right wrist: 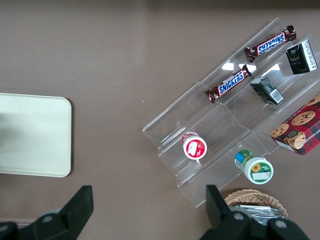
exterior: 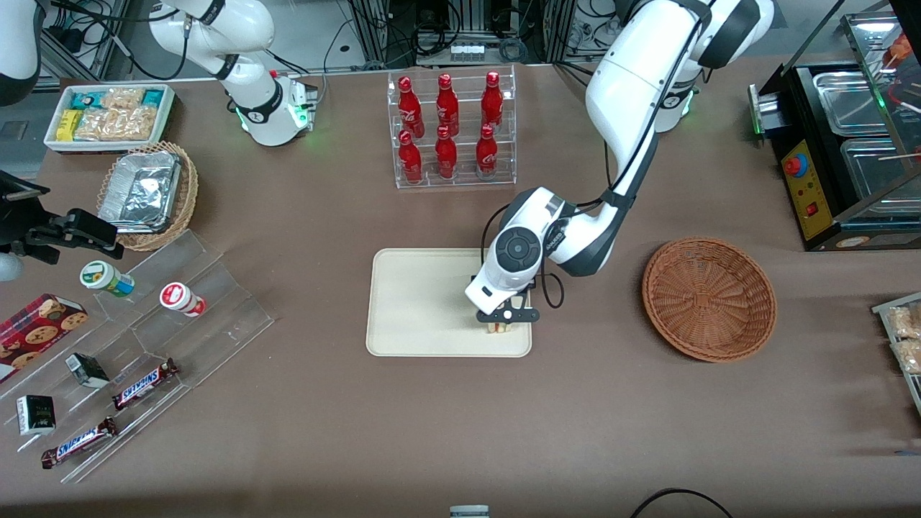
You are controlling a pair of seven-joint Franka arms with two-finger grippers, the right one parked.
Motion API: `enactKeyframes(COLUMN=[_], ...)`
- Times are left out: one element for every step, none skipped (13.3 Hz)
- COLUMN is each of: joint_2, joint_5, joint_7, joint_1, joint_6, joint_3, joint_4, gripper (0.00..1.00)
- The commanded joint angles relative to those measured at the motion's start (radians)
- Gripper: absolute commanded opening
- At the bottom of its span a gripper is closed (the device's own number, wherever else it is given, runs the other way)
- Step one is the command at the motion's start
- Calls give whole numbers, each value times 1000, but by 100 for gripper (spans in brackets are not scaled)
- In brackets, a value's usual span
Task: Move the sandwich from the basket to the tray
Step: 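Carry the sandwich over the cream tray and lower it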
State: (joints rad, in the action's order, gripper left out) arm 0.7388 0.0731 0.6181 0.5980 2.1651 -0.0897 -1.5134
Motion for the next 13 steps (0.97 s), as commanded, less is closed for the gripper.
enactKeyframes(joint_2=[27,34,39,39,39,42,54,59,60,59,56,53,45], joint_5=[11,10,8,8,8,8,7,4,4,5,13,13,14], joint_7=[-21,-20,-20,-20,-20,-20,-21,-21,-23,-18,-11,-6,-5], joint_1=[11,14,20,22,20,22,22,22,20,20,19,14,13], joint_6=[-10,-10,-10,-10,-8,-8,-8,-8,-8,-8,-8,-8,-10], joint_3=[8,8,10,10,8,10,10,10,10,10,10,10,11], joint_4=[54,64,68,68,70,74,76,75,74,76,76,78,81], gripper=[36,36,37,38,38,38,39,40,43,52,56,60,69])
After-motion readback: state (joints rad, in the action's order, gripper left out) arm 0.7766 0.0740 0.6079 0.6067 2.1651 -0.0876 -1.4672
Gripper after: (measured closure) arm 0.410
